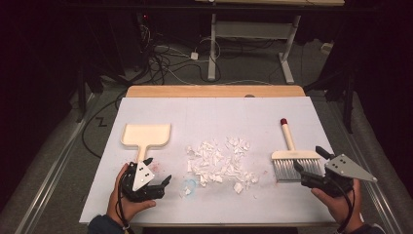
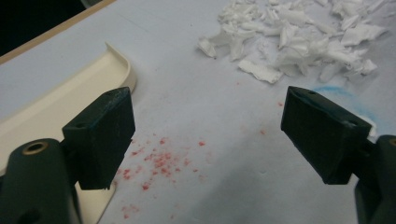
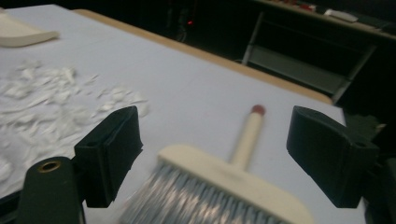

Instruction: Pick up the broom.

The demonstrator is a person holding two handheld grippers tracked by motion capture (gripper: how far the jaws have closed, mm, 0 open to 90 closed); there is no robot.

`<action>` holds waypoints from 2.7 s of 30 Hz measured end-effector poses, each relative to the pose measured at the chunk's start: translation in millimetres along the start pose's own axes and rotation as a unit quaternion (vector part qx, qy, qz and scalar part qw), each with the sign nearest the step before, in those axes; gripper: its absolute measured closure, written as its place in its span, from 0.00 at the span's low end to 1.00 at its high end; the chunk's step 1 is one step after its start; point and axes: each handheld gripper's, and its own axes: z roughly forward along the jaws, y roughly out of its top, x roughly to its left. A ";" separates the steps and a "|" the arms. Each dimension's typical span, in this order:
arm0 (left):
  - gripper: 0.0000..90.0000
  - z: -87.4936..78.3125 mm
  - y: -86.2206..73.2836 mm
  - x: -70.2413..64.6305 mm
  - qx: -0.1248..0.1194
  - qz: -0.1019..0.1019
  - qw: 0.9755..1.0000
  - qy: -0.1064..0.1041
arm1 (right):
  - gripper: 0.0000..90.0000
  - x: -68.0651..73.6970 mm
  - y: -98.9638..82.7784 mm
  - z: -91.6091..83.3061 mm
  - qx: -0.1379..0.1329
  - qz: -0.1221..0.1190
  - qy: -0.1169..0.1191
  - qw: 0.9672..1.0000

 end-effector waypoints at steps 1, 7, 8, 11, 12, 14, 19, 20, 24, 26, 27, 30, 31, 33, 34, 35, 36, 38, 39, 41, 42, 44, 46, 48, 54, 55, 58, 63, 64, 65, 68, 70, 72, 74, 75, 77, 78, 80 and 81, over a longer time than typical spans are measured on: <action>0.19 0.0 0.0 0.0 0.000 0.000 1.000 0.000 | 0.20 0.0 0.0 0.0 0.000 0.000 0.000 1.000; 0.19 2.1 0.0 -5.8 0.006 0.016 1.000 -0.017 | 0.21 5.1 -2.4 -0.6 0.010 -0.023 -0.008 1.000; 0.19 2.1 0.0 -5.8 0.006 0.016 1.000 -0.017 | 0.21 5.1 -2.4 -0.6 0.010 -0.023 -0.008 1.000; 0.19 1.4 -1.6 -4.2 0.007 0.014 1.000 -0.017 | 0.21 4.0 -0.8 1.0 0.011 -0.025 -0.013 1.000; 0.19 1.7 -1.6 -3.5 0.004 0.018 1.000 -0.016 | 0.21 0.5 -0.4 4.4 0.016 -0.025 -0.019 0.999; 0.19 2.1 -2.1 -4.9 0.010 0.017 1.000 -0.017 | 0.21 -3.7 0.5 9.6 0.023 -0.023 -0.027 0.999; 0.19 4.8 -2.5 -4.8 0.021 0.019 0.999 -0.024 | 0.21 -22.3 10.3 37.0 0.065 -0.001 -0.055 0.996; 0.19 4.8 -2.5 -4.8 0.021 0.019 0.999 -0.024 | 0.21 -27.4 11.4 44.0 0.073 0.015 -0.053 0.996; 0.19 5.2 -2.9 -4.3 0.024 0.019 0.999 -0.024 | 0.22 -47.0 19.1 74.2 0.126 0.038 -0.059 0.990; 0.19 4.2 -2.9 -4.1 0.022 0.019 0.999 -0.022 | 0.22 -51.5 20.9 80.3 0.132 0.047 -0.056 0.989; 0.19 4.0 -3.2 -4.0 0.022 0.019 0.999 -0.021 | 0.23 -56.0 21.9 85.5 0.132 0.057 -0.049 0.988; 0.19 4.4 -4.4 -3.3 0.027 0.019 0.999 -0.021 | 0.31 -64.3 22.7 102.4 0.163 0.087 -0.034 0.982; 0.19 4.7 -4.7 -2.6 0.025 0.022 0.999 -0.019 | 0.34 -64.6 22.1 112.6 0.178 0.089 -0.038 0.979; 0.19 4.8 -5.4 -2.8 0.028 0.022 0.999 -0.020 | 0.35 -65.1 19.2 125.2 0.203 0.101 -0.039 0.973; 0.19 4.3 -5.7 -3.5 0.031 0.018 0.999 -0.022 | 0.36 -64.7 16.8 131.8 0.218 0.108 -0.036 0.969; 0.19 4.2 -5.8 -3.6 0.030 0.018 0.999 -0.022 | 0.38 -65.1 13.5 138.4 0.233 0.114 -0.033 0.965; 0.19 4.1 -5.7 -2.9 0.028 0.022 0.999 -0.020 | 0.38 -65.4 10.0 144.3 0.243 0.123 -0.039 0.961; 0.19 4.0 -6.0 -2.7 0.029 0.022 0.999 -0.020 | 0.41 -66.4 2.8 154.8 0.270 0.130 -0.040 0.953; 0.19 4.1 -6.2 -2.6 0.030 0.022 0.999 -0.021 | 0.43 -66.4 -0.8 159.3 0.283 0.131 -0.040 0.949; 0.19 3.9 -6.5 -2.3 0.030 0.020 0.999 -0.022 | 0.47 -66.4 -5.6 163.2 0.291 0.135 -0.033 0.947; 0.19 3.9 -6.5 -2.3 0.030 0.020 0.999 -0.022 | 0.47 -66.4 -5.6 163.2 0.291 0.135 -0.033 0.947; 0.19 3.9 -6.6 -2.0 0.030 0.020 0.999 -0.022 | 0.54 -65.8 -4.9 163.2 0.293 0.133 -0.031 0.946; 0.19 3.7 -6.3 -2.3 0.032 0.023 0.999 -0.023 | 0.65 -65.1 -4.2 162.3 0.291 0.130 -0.022 0.948; 0.19 3.8 -6.0 -2.9 0.031 0.022 0.999 -0.023 | 0.70 -65.0 -4.3 161.9 0.289 0.132 -0.018 0.948; 0.20 7.2 -5.2 -1.9 0.035 0.015 0.999 -0.030 | 0.79 -60.0 -4.5 163.3 0.275 0.129 -0.019 0.953; 0.20 7.4 -5.1 -2.5 0.037 0.010 0.999 -0.033 | 0.79 -58.4 -4.2 163.7 0.275 0.121 -0.021 0.954; 0.20 7.2 -4.7 -2.3 0.037 0.011 0.999 -0.032 | 0.79 -59.1 -5.2 162.6 0.271 0.125 -0.018 0.954; 0.20 6.9 -4.4 -2.3 0.034 0.014 0.999 -0.031 | 0.79 -59.4 -3.3 155.8 0.251 0.126 -0.018 0.960; 0.20 5.5 -4.8 -2.6 0.035 0.009 0.999 -0.032 | 0.79 -59.8 -1.2 152.4 0.242 0.127 -0.016 0.962; 0.20 5.0 -4.8 -1.7 0.031 0.011 0.999 -0.030 | 0.79 -60.3 1.5 148.1 0.229 0.125 -0.015 0.965; 0.20 3.7 -5.6 -0.6 0.031 0.008 0.999 -0.029 | 0.79 -58.8 13.1 129.9 0.191 0.112 -0.013 0.975; 0.20 2.6 -5.9 -1.0 0.032 0.001 0.999 -0.029 | 0.79 -57.4 18.3 119.0 0.168 0.107 -0.012 0.980; 0.20 1.5 -5.0 -0.9 0.029 -0.001 0.999 -0.029 | 0.79 -53.6 24.2 103.5 0.126 0.100 -0.028 0.987; 0.20 0.8 -3.4 -0.9 0.025 -0.006 0.999 -0.030 | 0.79 -49.1 32.1 87.1 0.088 0.090 -0.023 0.992; 0.20 0.8 -3.4 -0.9 0.025 -0.006 0.999 -0.030 | 0.79 -47.2 36.2 78.8 0.075 0.087 -0.021 0.993; 0.21 0.6 2.1 -2.5 0.020 -0.007 0.999 -0.035 | 0.79 -43.8 42.4 63.5 0.043 0.087 -0.017 0.995; 0.21 0.6 2.1 -2.5 0.020 -0.007 0.999 -0.035 | 0.79 -43.8 42.4 63.5 0.043 0.087 -0.017 0.995; 0.23 1.5 11.6 -5.5 0.009 -0.019 0.998 -0.051 | 0.79 -36.7 50.7 48.1 0.012 0.080 -0.012 0.997; 0.23 2.0 19.2 -8.3 -0.001 -0.025 0.998 -0.063 | 0.79 -36.7 50.7 48.1 0.012 0.080 -0.012 0.997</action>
